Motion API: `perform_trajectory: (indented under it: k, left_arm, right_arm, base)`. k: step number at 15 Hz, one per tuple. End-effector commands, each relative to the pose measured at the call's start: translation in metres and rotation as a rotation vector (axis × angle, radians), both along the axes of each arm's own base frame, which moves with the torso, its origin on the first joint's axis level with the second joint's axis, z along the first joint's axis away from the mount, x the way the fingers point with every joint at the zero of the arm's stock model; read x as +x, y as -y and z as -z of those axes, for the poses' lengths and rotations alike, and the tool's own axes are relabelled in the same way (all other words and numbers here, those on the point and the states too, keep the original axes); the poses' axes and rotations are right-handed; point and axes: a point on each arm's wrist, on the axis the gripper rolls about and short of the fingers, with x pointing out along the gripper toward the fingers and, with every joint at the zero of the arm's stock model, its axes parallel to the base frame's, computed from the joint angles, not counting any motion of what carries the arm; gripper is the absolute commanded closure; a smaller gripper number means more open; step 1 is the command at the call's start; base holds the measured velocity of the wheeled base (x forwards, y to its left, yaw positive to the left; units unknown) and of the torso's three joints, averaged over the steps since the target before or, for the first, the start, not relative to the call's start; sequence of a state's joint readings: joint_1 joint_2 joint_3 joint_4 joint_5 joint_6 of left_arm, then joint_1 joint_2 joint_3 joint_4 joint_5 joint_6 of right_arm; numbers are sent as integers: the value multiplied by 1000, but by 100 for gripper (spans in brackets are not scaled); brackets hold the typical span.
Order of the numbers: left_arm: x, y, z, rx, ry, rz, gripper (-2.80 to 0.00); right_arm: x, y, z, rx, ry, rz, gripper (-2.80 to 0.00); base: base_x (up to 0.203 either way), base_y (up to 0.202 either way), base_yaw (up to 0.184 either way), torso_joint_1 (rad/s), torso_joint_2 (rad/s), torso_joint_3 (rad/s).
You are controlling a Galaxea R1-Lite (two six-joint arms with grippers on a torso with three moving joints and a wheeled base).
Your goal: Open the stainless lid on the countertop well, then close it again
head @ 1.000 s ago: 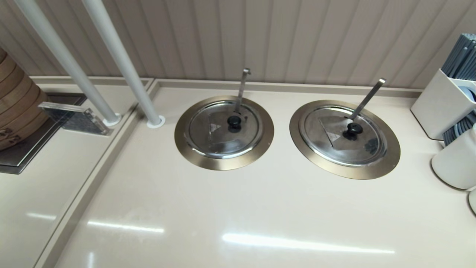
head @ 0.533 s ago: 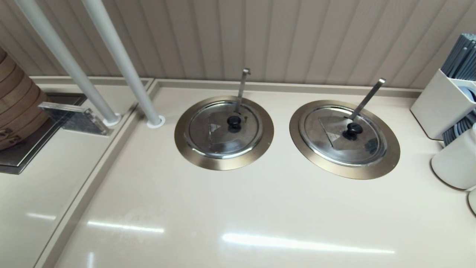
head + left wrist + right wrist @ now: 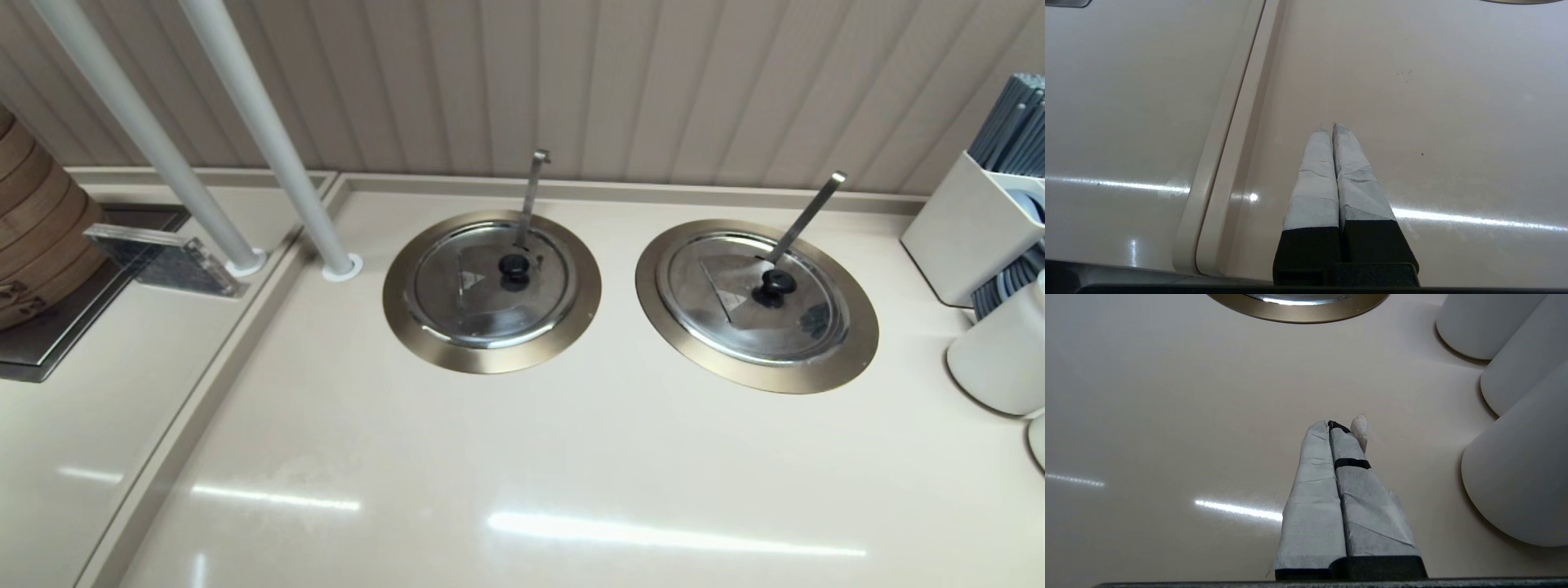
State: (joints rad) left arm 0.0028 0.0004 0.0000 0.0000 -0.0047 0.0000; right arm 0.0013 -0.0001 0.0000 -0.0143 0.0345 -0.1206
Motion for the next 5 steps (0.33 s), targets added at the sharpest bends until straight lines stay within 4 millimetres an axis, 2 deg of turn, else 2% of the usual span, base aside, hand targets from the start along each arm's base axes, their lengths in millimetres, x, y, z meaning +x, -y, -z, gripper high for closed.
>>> perform_trajectory:
  k: [1,5]
  left_arm:
    - [0,0,0,0,-1,0,0]
    - [0,0,0,0,-1,0,0]
  right_arm:
    - [0,0,1,-1,-7,-1,0]
    - [0,0,1,12,-9,-1,0]
  base:
    - [0,0,0,0,0,0]
    - [0,0,0,0,0,0]
